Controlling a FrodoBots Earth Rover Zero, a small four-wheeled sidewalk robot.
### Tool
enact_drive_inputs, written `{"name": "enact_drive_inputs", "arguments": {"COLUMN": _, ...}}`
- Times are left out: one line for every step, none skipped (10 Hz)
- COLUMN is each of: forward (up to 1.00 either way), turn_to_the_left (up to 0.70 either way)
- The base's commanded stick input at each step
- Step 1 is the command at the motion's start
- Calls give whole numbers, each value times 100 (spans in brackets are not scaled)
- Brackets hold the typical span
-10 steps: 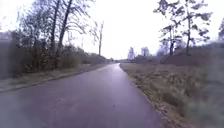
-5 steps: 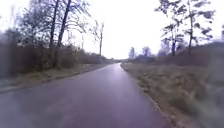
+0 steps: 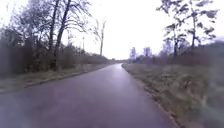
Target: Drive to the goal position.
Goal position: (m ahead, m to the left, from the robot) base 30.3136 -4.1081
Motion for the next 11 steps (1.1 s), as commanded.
{"name": "enact_drive_inputs", "arguments": {"forward": 100, "turn_to_the_left": 0}}
{"name": "enact_drive_inputs", "arguments": {"forward": 100, "turn_to_the_left": 0}}
{"name": "enact_drive_inputs", "arguments": {"forward": 100, "turn_to_the_left": 0}}
{"name": "enact_drive_inputs", "arguments": {"forward": 100, "turn_to_the_left": 0}}
{"name": "enact_drive_inputs", "arguments": {"forward": 100, "turn_to_the_left": 0}}
{"name": "enact_drive_inputs", "arguments": {"forward": 100, "turn_to_the_left": 0}}
{"name": "enact_drive_inputs", "arguments": {"forward": 100, "turn_to_the_left": 0}}
{"name": "enact_drive_inputs", "arguments": {"forward": 100, "turn_to_the_left": 0}}
{"name": "enact_drive_inputs", "arguments": {"forward": 100, "turn_to_the_left": 0}}
{"name": "enact_drive_inputs", "arguments": {"forward": 100, "turn_to_the_left": 0}}
{"name": "enact_drive_inputs", "arguments": {"forward": 100, "turn_to_the_left": 0}}
